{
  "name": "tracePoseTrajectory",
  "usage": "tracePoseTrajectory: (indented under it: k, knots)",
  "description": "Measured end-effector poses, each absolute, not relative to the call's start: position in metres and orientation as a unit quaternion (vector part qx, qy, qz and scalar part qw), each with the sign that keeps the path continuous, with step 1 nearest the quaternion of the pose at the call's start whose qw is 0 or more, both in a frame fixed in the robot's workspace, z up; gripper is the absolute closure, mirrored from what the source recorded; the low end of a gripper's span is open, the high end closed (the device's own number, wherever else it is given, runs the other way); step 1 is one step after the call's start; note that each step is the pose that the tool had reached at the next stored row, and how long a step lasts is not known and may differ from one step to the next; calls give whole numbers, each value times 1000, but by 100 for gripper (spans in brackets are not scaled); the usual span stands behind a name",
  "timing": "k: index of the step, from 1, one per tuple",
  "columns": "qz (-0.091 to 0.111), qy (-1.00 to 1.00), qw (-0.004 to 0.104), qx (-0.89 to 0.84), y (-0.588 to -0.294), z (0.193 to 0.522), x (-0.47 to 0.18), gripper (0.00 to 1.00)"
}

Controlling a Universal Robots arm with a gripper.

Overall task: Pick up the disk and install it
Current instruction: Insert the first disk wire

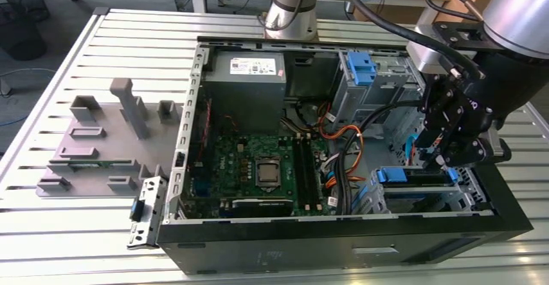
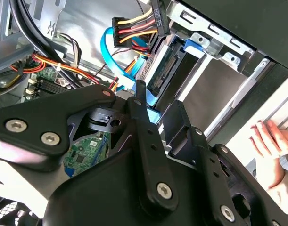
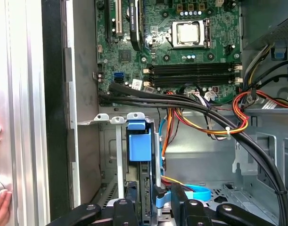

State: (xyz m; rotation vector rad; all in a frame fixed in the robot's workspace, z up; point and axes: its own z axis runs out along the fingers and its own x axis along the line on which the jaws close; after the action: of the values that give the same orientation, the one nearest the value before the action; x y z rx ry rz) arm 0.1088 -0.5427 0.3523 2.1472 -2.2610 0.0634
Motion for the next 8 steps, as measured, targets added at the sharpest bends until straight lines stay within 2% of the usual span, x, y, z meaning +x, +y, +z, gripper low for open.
tracePoseTrajectory:
  k: [8]
  knots:
    - [20, -725, 11, 688, -543, 352, 109, 58]
